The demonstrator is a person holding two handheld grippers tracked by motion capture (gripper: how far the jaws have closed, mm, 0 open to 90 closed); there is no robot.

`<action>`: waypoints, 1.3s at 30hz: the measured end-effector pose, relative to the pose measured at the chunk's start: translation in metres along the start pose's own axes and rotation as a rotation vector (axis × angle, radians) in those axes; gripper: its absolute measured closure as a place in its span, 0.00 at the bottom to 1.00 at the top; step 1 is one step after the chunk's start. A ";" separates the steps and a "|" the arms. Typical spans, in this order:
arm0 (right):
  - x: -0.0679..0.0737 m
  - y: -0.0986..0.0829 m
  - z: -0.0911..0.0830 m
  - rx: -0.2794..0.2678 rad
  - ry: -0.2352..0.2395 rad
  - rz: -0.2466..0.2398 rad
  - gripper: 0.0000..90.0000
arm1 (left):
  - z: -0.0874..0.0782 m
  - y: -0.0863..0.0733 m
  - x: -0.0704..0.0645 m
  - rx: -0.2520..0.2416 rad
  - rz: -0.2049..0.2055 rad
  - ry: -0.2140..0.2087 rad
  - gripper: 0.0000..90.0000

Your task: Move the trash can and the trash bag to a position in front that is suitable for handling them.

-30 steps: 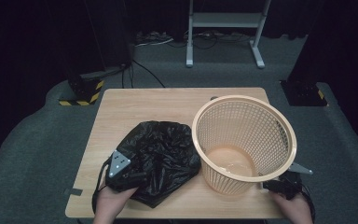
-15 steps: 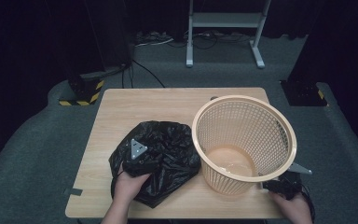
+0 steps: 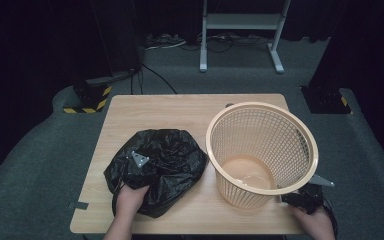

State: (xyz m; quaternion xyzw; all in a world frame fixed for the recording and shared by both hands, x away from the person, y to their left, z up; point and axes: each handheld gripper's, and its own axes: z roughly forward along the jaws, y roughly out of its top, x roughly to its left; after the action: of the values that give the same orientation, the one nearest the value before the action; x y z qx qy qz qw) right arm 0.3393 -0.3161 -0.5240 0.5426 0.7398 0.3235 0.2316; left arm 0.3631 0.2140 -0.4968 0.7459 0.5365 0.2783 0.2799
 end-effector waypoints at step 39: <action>-0.031 0.073 -0.051 -0.250 -0.030 -0.011 0.15 | -0.033 0.087 -0.104 -0.218 0.111 -0.262 0.17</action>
State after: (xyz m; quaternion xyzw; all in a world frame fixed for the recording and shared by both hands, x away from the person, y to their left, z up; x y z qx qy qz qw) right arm 0.3606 -0.3425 -0.4362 0.5102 0.6930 0.4038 0.3104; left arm 0.3672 0.0956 -0.4237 0.7696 0.4201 0.2502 0.4107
